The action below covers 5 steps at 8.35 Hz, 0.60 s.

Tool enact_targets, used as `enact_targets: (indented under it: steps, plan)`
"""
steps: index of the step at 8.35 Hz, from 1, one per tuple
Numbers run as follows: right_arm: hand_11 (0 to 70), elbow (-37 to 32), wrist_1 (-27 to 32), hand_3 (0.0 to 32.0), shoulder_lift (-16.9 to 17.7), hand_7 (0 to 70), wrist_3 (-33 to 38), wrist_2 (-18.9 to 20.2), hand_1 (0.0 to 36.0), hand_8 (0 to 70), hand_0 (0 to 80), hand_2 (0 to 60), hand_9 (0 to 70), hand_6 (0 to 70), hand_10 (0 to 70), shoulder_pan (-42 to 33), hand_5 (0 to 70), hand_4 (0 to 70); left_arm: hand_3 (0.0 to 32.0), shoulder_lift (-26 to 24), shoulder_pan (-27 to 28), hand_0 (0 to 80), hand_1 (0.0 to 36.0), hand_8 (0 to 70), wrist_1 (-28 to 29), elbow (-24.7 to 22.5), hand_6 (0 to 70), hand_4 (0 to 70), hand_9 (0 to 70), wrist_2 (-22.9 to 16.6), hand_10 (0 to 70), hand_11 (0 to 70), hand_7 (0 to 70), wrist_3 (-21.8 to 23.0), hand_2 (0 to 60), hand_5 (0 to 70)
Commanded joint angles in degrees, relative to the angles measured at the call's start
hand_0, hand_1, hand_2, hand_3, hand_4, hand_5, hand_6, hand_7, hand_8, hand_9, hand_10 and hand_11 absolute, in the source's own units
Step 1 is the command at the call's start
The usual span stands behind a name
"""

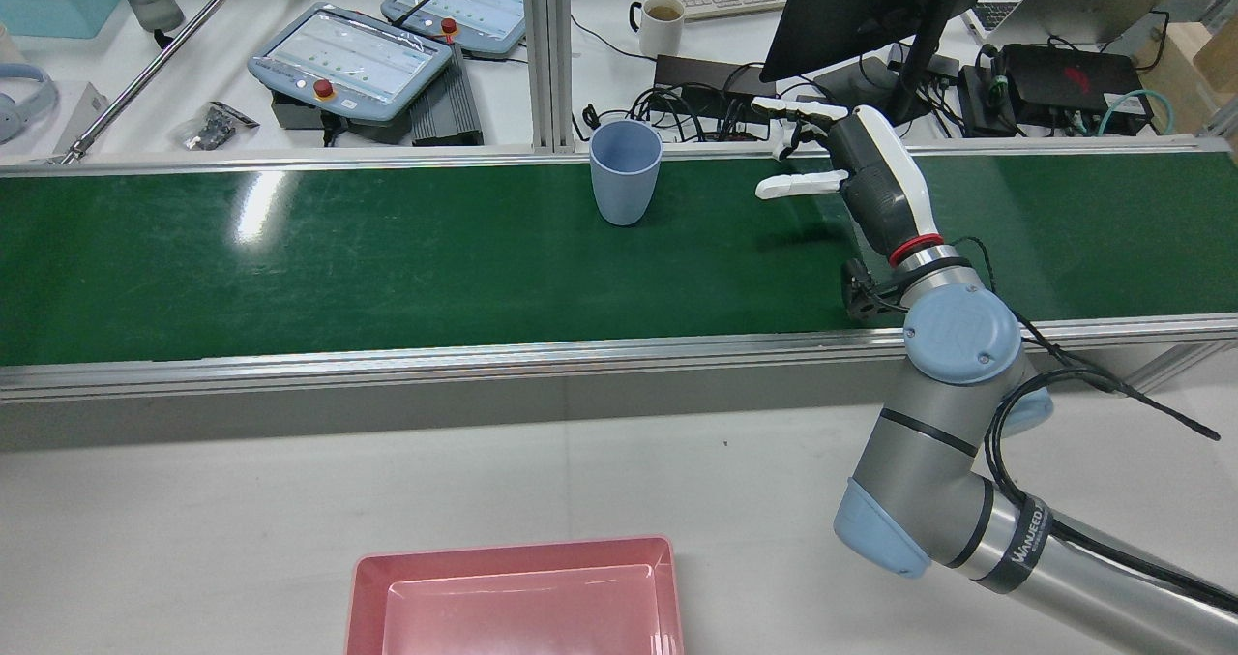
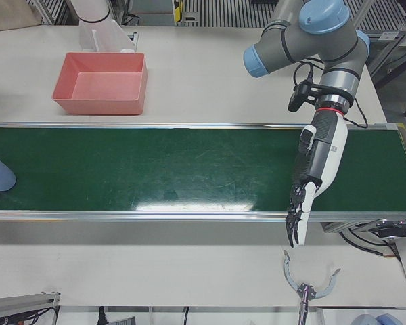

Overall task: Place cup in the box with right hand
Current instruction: 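Open the right hand beside the cup and close fingers around it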

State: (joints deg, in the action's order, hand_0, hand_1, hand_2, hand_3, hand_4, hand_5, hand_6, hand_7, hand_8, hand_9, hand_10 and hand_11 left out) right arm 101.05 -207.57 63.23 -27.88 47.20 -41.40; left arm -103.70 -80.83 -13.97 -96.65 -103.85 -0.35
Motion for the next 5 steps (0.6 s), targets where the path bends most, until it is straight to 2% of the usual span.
enact_targets:
  steps: [1,5]
  plan:
    - [10.6,-0.24,0.06,1.2,-0.21,70.0,-1.91,-0.09,0.7,29.5,45.0,0.0,53.9,27.1,7.2,0.97,4.1,21.1,0.0,-0.01,-0.03,0.0,0.0,0.0,0.0,0.06,0.0,0.0,0.0,-0.03,0.0,0.0,0.0,0.0,0.0,0.0]
    - [11.3,-1.03,0.15,0.2,-0.47,70.0,-2.36,-0.52,0.7,30.3,44.8,0.0,54.5,27.8,7.7,0.97,4.1,22.5,0.0,0.07,-0.03,0.0,0.0,0.0,0.0,-0.02,0.0,0.0,0.0,-0.03,0.0,0.0,0.0,0.0,0.0,0.0]
